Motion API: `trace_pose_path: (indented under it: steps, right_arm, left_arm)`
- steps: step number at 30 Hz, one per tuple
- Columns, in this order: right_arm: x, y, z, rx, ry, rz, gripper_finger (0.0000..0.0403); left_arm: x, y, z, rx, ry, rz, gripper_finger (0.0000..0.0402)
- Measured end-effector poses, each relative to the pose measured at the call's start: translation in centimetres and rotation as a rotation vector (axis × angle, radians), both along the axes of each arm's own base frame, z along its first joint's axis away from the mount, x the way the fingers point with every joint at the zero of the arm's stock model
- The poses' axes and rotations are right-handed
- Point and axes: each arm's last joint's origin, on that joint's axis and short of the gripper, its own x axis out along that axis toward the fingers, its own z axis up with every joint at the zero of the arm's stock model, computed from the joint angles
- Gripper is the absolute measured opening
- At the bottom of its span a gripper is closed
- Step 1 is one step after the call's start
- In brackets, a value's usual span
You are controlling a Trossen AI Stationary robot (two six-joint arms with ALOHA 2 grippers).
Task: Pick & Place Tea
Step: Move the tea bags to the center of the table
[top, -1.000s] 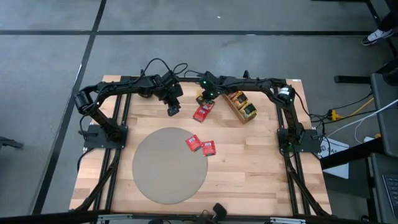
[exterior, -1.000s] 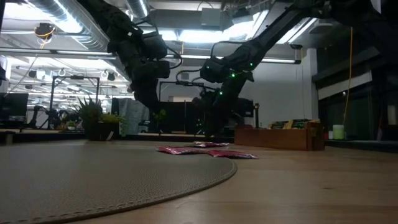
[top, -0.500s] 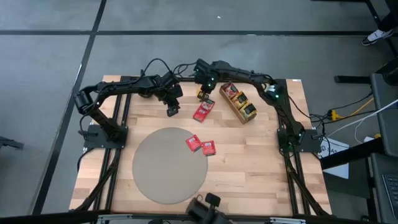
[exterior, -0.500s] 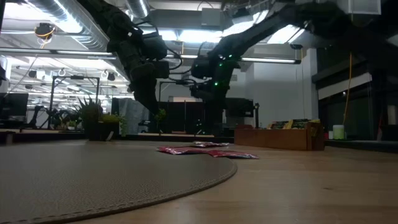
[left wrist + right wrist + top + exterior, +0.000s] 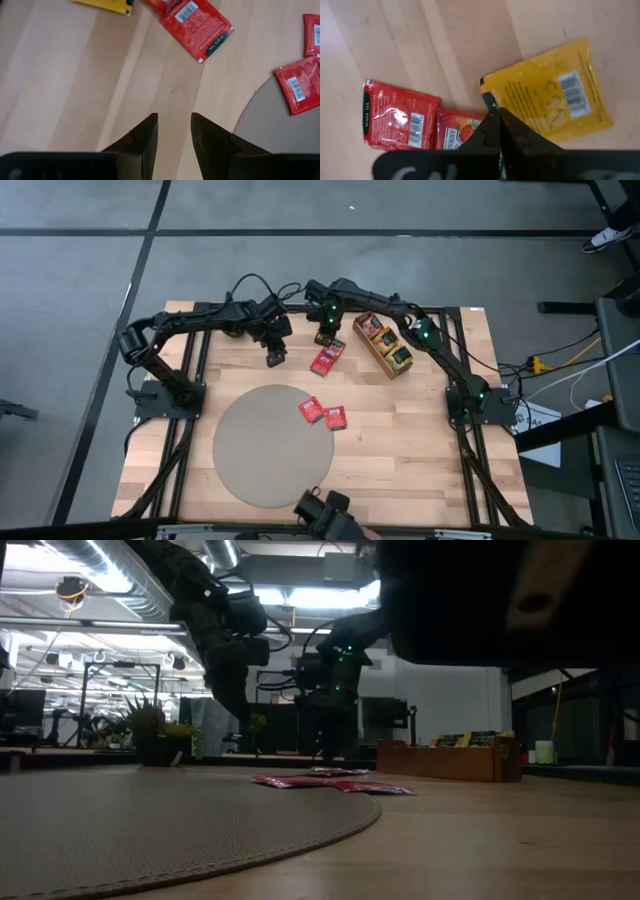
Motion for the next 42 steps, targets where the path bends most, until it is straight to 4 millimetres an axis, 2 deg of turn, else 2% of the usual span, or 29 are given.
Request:
trace_pose_path:
  steps: [5,11,20,28,35,39,42]
  right_arm:
    - [-0.2,-0.1,0.0,0.007,0.021,-0.039,0.0]
    - [-0.4,-1.4,0.4,-0.027,-0.018,-0.069,0.0]
    - [-1.0,-2.0,0.3,0.001,-0.018,-0.08,0.0]
    - [-1.9,-3.0,-0.1,0.124,-0.041,-0.133,0.0]
    - [-2.5,-3.6,-0.9,0.294,-0.034,-0.291,0.0]
    - [-2.5,-3.7,-0.9,0.298,-0.032,-0.306,0.0]
    - [-2.4,-3.5,-0.7,0.235,-0.023,-0.259,0.0]
  left_arm:
    - [-0.2,0.0,0.5,0.038,0.002,0.001,0.0113]
    - [-0.4,-0.1,1.0,0.06,-0.01,0.006,0.0113]
    - [-0.4,-0.2,1.1,0.061,-0.013,0.006,0.0113]
    - [-0.4,-0.2,1.1,0.061,-0.013,0.006,0.0113]
    - [-0.4,-0.2,1.1,0.061,-0.013,0.007,0.0113]
    - [-0.4,-0.2,1.1,0.061,-0.013,0.006,0.0113]
    - [-0.4,-0.1,1.2,0.063,-0.017,0.007,0.0113]
